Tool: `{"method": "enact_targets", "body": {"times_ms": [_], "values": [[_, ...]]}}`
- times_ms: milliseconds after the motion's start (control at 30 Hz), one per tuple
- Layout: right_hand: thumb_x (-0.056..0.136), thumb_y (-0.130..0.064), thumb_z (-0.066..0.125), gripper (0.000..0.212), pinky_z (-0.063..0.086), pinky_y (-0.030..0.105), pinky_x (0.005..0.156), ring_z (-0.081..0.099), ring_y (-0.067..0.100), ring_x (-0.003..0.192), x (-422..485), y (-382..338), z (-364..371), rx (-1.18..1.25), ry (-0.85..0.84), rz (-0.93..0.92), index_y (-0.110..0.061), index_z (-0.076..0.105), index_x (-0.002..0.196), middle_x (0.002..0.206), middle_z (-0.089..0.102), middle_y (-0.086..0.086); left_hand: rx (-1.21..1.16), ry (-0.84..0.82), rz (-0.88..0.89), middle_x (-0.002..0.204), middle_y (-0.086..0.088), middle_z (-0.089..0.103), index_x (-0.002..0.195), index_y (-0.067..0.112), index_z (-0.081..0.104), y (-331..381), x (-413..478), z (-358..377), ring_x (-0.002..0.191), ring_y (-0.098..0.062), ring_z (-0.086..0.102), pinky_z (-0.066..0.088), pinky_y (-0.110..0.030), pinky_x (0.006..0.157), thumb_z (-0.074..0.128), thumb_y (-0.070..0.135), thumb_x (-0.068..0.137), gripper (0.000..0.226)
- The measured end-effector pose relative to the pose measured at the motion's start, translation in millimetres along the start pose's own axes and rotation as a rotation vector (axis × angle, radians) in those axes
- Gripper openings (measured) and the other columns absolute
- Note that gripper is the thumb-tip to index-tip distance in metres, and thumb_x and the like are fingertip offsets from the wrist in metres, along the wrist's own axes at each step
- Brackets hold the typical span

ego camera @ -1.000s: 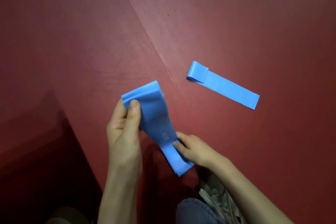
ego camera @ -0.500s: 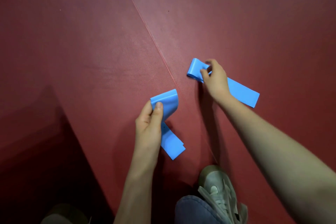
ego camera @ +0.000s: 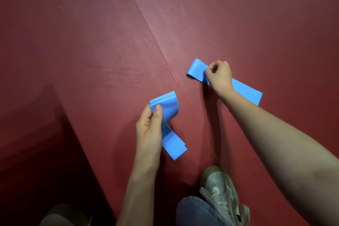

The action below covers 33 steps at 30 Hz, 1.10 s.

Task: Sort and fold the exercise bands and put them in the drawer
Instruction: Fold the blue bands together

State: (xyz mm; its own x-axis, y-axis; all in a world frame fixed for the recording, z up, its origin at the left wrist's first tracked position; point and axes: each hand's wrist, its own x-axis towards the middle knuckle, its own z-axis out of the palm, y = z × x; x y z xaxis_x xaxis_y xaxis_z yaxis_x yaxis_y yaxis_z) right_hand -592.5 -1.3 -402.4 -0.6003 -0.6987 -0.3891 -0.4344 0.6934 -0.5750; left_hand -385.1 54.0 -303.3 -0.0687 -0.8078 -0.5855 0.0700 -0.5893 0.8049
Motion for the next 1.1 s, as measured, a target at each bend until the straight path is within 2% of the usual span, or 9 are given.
{"method": "enact_targets", "body": {"times_ms": [167,300,467,600,700,800,900,1033,1100], "values": [[0.078,-0.02,0.065,0.04,0.035,0.036,0.092,0.044,0.032,0.109,-8.3,-1.2,4.8,-0.159,-0.07,-0.026,0.0,0.049,0.11,0.115,0.048,0.018,-0.019,0.029,-0.019,0.082,-0.007,0.054,0.073,0.025,0.062,-2.1,-3.3,-1.0,0.08,-0.019,0.047,0.04,-0.031,0.072,0.051,0.025,0.085,0.017],[0.077,-0.018,0.067,0.046,0.034,0.037,0.094,0.04,0.033,0.114,-8.4,-4.8,7.6,-0.17,-0.061,0.005,-0.002,0.046,0.114,0.122,0.045,0.018,-0.023,0.056,-0.027,0.083,-0.011,0.051,0.074,0.023,0.059,-3.6,-2.7,-3.8,0.08,-0.024,0.046,0.039,-0.037,0.075,0.05,0.026,0.086,0.016],[0.073,-0.014,0.069,0.033,0.036,0.031,0.087,0.043,0.03,0.11,-6.6,-5.6,4.9,-0.066,-0.052,0.048,-0.006,0.052,0.101,0.103,0.043,0.009,-0.043,0.055,-0.027,0.082,-0.01,0.052,0.068,0.031,0.065,-3.0,-2.5,-4.7,0.079,-0.024,0.046,0.039,-0.039,0.075,0.047,0.034,0.078,0.02],[0.076,-0.008,0.058,0.024,0.04,0.034,0.079,0.048,0.026,0.089,-6.7,-3.6,4.0,0.027,0.004,0.035,-0.023,0.041,0.069,0.088,0.046,0.004,-0.046,0.054,-0.034,0.08,-0.008,0.054,0.071,0.032,0.066,-5.6,-3.1,-5.7,0.079,-0.023,0.048,0.041,-0.036,0.075,0.048,0.034,0.078,0.02],[0.076,-0.003,0.052,0.018,0.035,0.029,0.064,0.044,0.021,0.067,-14.6,-5.6,-3.8,0.113,0.001,-0.051,-0.019,0.043,0.078,0.068,0.046,-0.004,-0.032,0.058,-0.026,0.081,-0.01,0.051,0.071,0.026,0.062,-6.3,-3.6,-6.2,0.079,-0.022,0.046,0.04,-0.035,0.073,0.048,0.03,0.081,0.018],[0.074,-0.004,0.047,0.031,0.033,0.025,0.057,0.041,0.014,0.059,-29.4,-16.9,-17.0,0.161,-0.119,-0.2,-0.019,0.052,0.1,0.067,0.048,0.002,-0.021,0.06,0.002,0.082,-0.01,0.051,0.075,0.021,0.057,-5.2,-2.8,-6.9,0.079,-0.022,0.046,0.04,-0.033,0.072,0.047,0.024,0.088,0.016],[0.077,-0.003,0.05,0.024,0.039,0.017,0.068,0.051,0.009,0.075,-45.3,-26.3,-30.9,0.163,-0.296,-0.345,-0.021,0.061,0.088,0.084,0.063,0.015,-0.014,0.061,0.026,0.077,-0.004,0.051,0.074,0.021,0.055,-2.3,-0.3,-6.4,0.074,-0.014,0.047,0.042,-0.02,0.064,0.049,0.024,0.087,0.015],[0.079,0.016,0.05,0.042,0.042,0.004,0.079,0.057,-0.007,0.082,-68.1,-32.4,-58.4,0.208,-0.623,-0.349,-0.016,0.06,0.105,0.098,0.064,0.0,-0.007,0.048,0.069,0.076,0.0,0.053,0.076,0.02,0.056,-0.5,0.4,-5.3,0.073,-0.01,0.048,0.042,-0.016,0.062,0.048,0.02,0.09,0.016],[0.079,0.016,0.051,0.042,0.042,0.004,0.075,0.059,-0.009,0.082,-76.0,-31.9,-65.3,0.119,-0.654,-0.444,-0.012,0.062,0.108,0.095,0.064,-0.005,-0.01,0.041,0.088,0.076,0.001,0.055,0.076,0.02,0.058,0.0,0.2,-6.1,0.073,-0.008,0.049,0.042,-0.018,0.064,0.048,0.025,0.085,0.014]]}}
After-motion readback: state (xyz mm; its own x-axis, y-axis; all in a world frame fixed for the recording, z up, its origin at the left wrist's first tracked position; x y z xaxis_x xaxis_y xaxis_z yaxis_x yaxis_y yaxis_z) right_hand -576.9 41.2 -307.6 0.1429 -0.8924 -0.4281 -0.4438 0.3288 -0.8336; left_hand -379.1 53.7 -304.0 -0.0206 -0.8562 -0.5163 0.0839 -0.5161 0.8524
